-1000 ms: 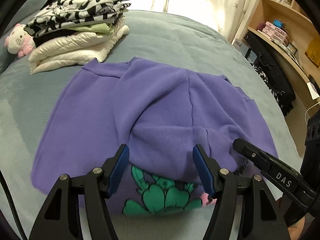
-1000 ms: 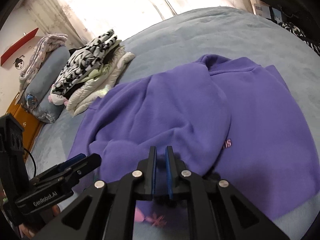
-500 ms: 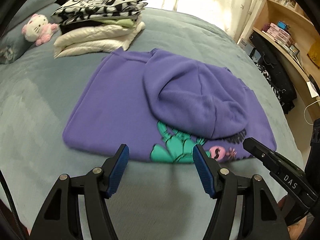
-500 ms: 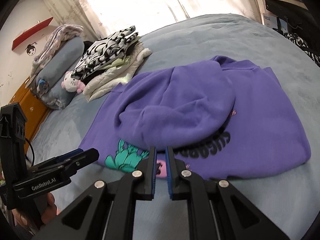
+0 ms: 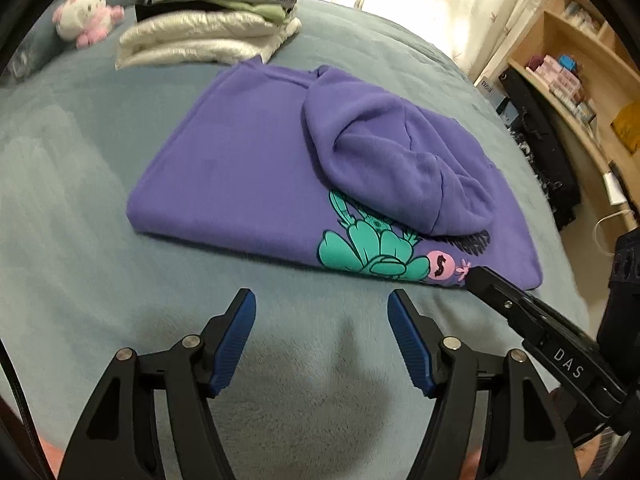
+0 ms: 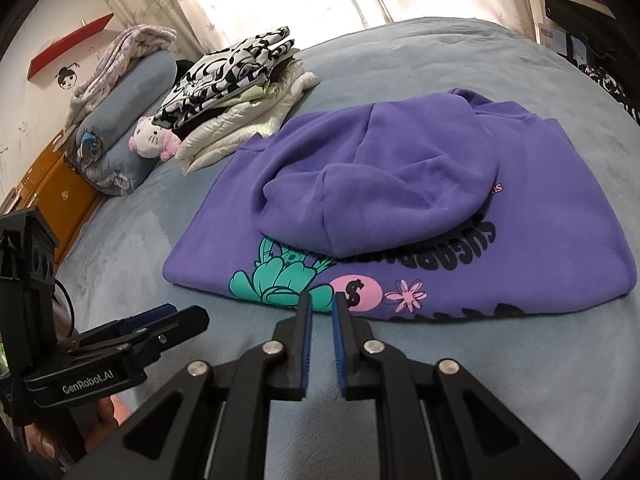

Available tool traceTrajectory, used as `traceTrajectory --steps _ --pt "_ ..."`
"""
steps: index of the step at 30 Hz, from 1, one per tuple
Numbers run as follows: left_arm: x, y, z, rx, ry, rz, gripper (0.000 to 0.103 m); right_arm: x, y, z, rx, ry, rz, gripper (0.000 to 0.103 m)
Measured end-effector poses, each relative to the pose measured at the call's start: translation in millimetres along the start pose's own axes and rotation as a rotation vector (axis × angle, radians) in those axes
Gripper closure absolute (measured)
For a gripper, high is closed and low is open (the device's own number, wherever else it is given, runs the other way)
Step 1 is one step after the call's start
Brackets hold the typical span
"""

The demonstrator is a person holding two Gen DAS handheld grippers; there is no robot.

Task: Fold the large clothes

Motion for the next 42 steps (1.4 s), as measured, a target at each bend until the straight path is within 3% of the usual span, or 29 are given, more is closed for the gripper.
traceTrajectory --steps 2,8,13,22,29,30,31,33,34,35,39,42 --pt "6 0 3 -0.026 0.058 0.005 0.032 0 -1 0 -0.001 0.004 -0.006 0.073" --pt "29 -6 27 -0.140 0.187 0.019 0.031 2 -6 5 -0.020 0.008 -0.031 0.073" --pt "36 -20 34 -0.178 0.253 -0.025 0.031 2 -12 11 -0.054 0.008 -0.052 0.073" --pt "51 -65 55 -0.249 0.288 -0.110 0.031 4 -28 16 -0.079 0.001 -0.074 0.073" --pt "47 -100 66 -0.274 0.272 -0.192 0.032 7 -47 12 -0.079 0.006 -0.091 0.073" --pt "46 -106 65 -0.278 0.277 -0.208 0.033 7 -51 12 -0.078 0.008 -0.099 0.073" --pt "44 -111 65 -0.281 0.276 -0.227 0.041 6 -55 11 -0.077 0.007 -0.105 0.073" --pt "38 -118 69 -0.278 0.252 -0.261 0.059 4 -65 9 -0.078 0.021 -0.126 0.073" --pt "34 -119 68 -0.272 0.236 -0.282 0.074 4 -69 9 -0.079 0.036 -0.138 0.073" --pt "29 -120 70 -0.262 0.223 -0.306 0.081 4 -75 7 -0.083 0.058 -0.152 0.073" --pt "12 -121 58 -0.186 0.139 -0.365 0.085 11 -94 -2 -0.100 0.144 -0.184 0.075" --pt "0 -121 44 -0.118 0.073 -0.405 0.086 34 -100 -13 -0.106 0.197 -0.142 0.079"
Point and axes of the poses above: each gripper's, at about its wrist camera, not at the fingertips, and x roughly the way its jaws point, z to its left, y to its underside, the point moved 9 cm from there along x, roughly the way its jaws point, and after that the axes turned 15 degrees about z, right-handed, at the moved point
